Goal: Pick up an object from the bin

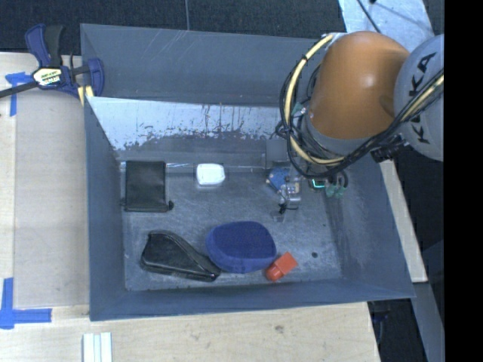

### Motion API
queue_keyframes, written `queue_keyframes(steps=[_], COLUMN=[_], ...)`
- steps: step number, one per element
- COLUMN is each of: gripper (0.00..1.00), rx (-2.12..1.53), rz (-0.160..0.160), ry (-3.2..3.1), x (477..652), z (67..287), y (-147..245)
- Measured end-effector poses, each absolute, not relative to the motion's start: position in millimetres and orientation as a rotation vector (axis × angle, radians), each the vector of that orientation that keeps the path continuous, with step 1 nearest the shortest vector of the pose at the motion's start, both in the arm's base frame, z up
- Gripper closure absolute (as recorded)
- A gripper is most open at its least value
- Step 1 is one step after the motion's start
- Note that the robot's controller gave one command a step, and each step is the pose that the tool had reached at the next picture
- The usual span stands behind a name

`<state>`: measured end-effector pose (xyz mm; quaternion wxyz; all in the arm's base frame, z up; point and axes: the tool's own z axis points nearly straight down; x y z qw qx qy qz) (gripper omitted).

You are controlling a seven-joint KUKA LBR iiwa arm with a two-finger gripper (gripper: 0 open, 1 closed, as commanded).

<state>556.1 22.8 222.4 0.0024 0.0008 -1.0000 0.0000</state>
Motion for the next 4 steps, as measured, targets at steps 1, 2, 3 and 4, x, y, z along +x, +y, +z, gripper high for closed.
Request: queue_keyframes(steps=[1,2,3,4], gripper=[0.00,0.00,1.00,1.00], rx=[0.106,0.160,0.161,0.103], rz=[0.004,0.000,0.002,0.003], ry=[-3.141,-3.146,-3.152,-3.152], x=[596.3,609.8,612.1,579.3], z=[160,73,80,239], y=[-47,-75,-74,-67])
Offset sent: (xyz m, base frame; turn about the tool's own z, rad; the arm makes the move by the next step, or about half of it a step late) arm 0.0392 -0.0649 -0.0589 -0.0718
